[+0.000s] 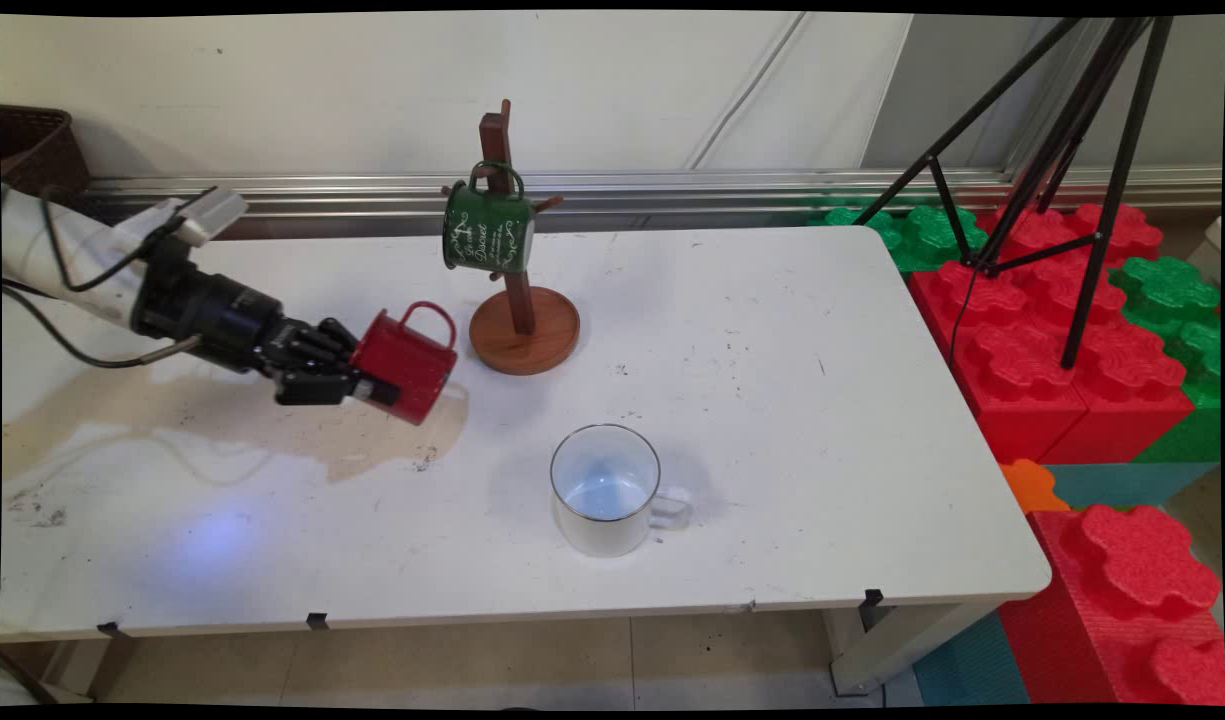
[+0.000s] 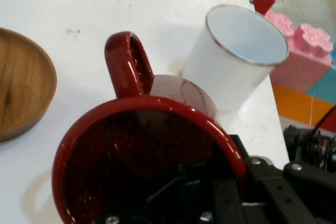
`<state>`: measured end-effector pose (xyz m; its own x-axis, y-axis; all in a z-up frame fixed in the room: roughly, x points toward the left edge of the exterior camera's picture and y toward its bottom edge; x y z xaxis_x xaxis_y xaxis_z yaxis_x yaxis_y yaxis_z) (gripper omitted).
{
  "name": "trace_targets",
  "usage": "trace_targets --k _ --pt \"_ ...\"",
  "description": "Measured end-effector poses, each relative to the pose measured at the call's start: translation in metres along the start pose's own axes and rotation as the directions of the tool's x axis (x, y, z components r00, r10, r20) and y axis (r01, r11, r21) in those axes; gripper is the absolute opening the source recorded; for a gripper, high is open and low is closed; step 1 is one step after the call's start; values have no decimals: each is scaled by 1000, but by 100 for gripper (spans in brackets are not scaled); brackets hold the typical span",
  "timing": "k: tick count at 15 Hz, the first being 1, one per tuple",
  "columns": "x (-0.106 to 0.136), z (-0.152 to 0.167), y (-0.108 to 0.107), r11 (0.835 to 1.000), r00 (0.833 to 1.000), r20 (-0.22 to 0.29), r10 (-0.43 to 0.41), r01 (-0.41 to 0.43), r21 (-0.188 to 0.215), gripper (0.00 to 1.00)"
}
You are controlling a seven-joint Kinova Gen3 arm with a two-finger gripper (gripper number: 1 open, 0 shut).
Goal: Place the picked object on the table
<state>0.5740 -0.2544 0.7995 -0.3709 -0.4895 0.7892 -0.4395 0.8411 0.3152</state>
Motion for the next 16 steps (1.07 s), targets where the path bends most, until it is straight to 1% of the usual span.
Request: trace_targets --k 4,7,10,13,16 --pt "-3 -22 8 998 997 51 60 -61 7 0" --pt "-2 -38 12 992 988 96 121 -123 13 0" --pt "0 -51 15 982 973 140 181 -186 23 0" --pt "4 -62 15 967 953 187 236 -249 45 0" --pt "4 -72 15 949 927 243 287 -309 57 0"
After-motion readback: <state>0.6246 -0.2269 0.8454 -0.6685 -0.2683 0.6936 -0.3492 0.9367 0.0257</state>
